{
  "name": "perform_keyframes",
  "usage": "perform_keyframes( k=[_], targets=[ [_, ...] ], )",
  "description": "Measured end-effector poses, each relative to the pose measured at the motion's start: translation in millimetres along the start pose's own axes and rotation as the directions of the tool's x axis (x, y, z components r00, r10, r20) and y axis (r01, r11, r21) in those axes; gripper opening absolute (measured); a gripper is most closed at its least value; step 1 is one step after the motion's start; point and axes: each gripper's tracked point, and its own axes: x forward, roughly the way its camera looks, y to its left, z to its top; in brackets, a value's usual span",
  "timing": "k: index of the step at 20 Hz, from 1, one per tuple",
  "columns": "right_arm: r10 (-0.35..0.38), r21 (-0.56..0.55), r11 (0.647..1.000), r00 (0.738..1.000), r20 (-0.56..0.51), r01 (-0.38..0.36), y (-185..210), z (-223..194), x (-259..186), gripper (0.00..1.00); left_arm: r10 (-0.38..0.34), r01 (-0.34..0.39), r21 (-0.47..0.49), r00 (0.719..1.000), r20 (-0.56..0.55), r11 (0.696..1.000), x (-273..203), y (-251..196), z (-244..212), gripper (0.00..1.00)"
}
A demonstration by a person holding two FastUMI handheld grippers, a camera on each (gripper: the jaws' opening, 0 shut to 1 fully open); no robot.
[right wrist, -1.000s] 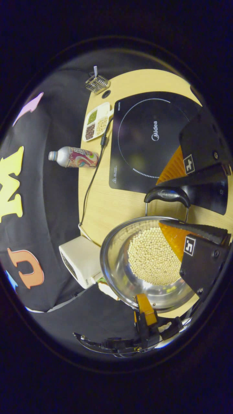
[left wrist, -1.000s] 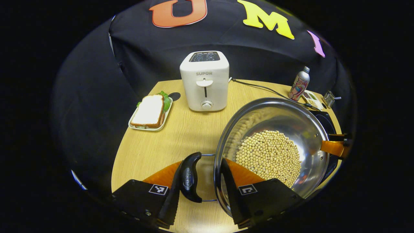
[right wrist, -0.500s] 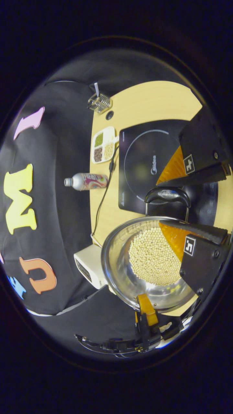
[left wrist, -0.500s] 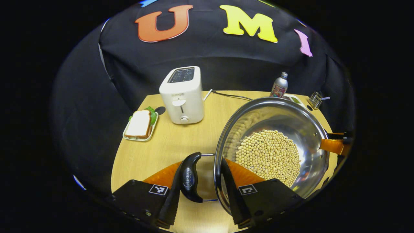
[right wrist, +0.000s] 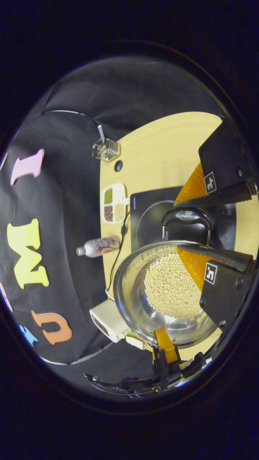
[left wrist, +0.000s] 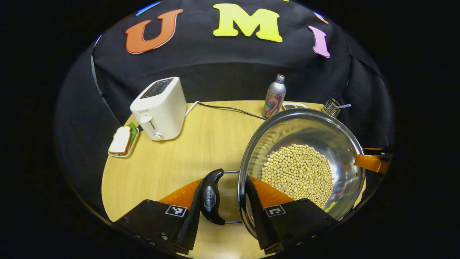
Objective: First push the handle of the pot to place it horizontally, then grasp the pot with both hands and set it on the induction cooktop.
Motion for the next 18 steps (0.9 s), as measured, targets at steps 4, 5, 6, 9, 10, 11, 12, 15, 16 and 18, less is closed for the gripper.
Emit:
perform_keyframes(
  k=[4,5,6,9,10,11,12,15,16,18],
  targets=[
    [-0.013,-0.001,1.000,1.000,-0.023,0.013,-44,1,9,0.53,-0.007,0.007,-0.003,1.000,-0.024,1.000,18,-42,-4,0.64],
    [-0.013,-0.003,1.000,0.999,-0.030,0.013,-52,2,13,0.53,-0.003,0.003,-0.002,1.000,-0.028,1.000,23,-51,-3,0.64],
    [-0.011,-0.006,1.000,0.999,-0.035,0.011,-60,3,17,0.53,0.002,-0.002,-0.004,1.000,-0.031,1.000,26,-58,-3,0.64],
    [-0.005,-0.015,1.000,0.999,-0.049,0.004,-79,10,28,0.53,0.015,-0.016,-0.015,0.999,-0.043,1.000,37,-73,-3,0.64],
    [-0.002,-0.024,1.000,0.998,-0.055,0.001,-82,13,31,0.53,0.020,-0.021,-0.020,0.999,-0.047,1.000,42,-76,-2,0.64],
    [0.000,-0.031,1.000,0.998,-0.059,-0.002,-86,16,35,0.53,0.024,-0.025,-0.025,0.998,-0.051,0.999,45,-80,-2,0.64],
    [0.002,-0.035,0.999,0.998,-0.062,-0.004,-88,18,40,0.53,0.028,-0.029,-0.030,0.998,-0.053,0.999,49,-82,-1,0.64],
    [0.016,-0.047,0.999,0.997,-0.075,-0.020,-90,23,52,0.53,0.045,-0.047,-0.037,0.997,-0.062,0.998,57,-83,0,0.64],
    [0.024,-0.051,0.998,0.997,-0.077,-0.028,-89,24,56,0.53,0.050,-0.053,-0.038,0.997,-0.066,0.998,58,-82,-1,0.64],
    [0.037,-0.053,0.998,0.996,-0.081,-0.041,-88,24,61,0.53,0.063,-0.064,-0.025,0.996,-0.058,0.998,59,-78,3,0.64]
  ],
)
